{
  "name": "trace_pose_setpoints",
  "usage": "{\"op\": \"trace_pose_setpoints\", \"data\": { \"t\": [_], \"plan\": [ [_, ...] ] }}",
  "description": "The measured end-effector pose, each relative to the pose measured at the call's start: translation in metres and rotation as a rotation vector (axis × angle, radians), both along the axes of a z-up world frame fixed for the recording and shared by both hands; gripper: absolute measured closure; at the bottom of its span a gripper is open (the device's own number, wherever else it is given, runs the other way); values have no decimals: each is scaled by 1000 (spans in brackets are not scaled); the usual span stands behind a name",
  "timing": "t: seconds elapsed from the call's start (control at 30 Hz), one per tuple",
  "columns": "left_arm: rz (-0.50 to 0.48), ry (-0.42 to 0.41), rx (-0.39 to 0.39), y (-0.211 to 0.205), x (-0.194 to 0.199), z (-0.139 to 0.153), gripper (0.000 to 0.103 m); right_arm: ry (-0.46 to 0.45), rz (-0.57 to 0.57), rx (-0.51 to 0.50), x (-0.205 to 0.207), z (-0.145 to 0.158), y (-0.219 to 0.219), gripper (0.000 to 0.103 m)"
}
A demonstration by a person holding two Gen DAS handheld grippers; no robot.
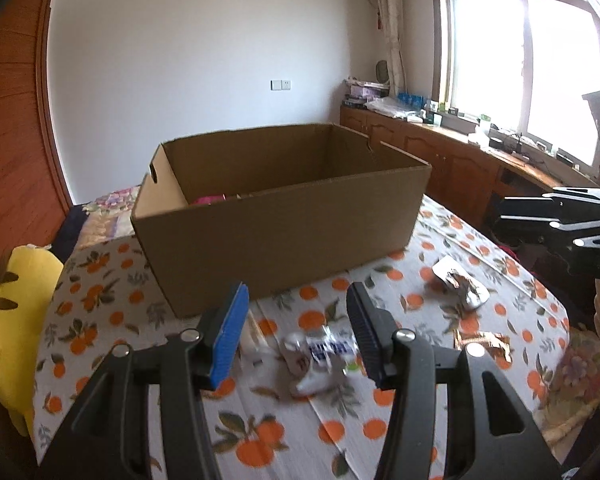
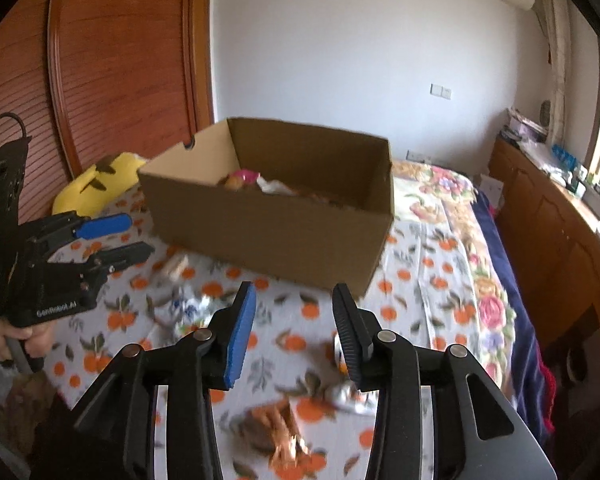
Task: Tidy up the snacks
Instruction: 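Move both open grippers back over the remaining snacks, then grasp the white blue-lettered packet with the left gripper while the right gripper grasps the orange-white pouch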
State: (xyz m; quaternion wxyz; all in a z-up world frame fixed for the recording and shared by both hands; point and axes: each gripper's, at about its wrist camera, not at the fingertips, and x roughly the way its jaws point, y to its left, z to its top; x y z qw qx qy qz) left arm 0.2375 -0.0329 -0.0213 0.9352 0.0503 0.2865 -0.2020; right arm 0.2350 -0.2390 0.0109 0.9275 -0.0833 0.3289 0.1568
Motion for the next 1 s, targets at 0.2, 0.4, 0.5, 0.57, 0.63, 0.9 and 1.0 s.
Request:
{"op": "trace_pose_setpoints", "data": {
  "t": [0.2, 0.4, 0.5, 0.57, 0.63, 0.9, 1.0],
  "plan": [
    [12, 17, 13, -1, -15, -7, 51, 33, -18, 3, -16, -18, -12, 62],
    [26, 70, 7, -5, -21, -24, 50, 55, -42, 11, -22, -36, -25, 56],
    [22, 99, 6, -11, -19, -33, 49, 67, -66, 16, -19, -43, -33, 43],
    [23, 110, 13, -17, -18, -39, 49, 79, -75, 16, -14, -51, -38, 39],
    [18, 128, 15, -24, -15, -44, 49, 88, -90, 10, -7, -59, -44, 36],
    [26, 165, 18, -38, -1, -52, 48, 153, -148, 36, 31, -85, -72, 27],
    [31, 177, 20, -40, 3, -55, 48, 170, -150, 24, 42, -91, -74, 27]
  ]
}}
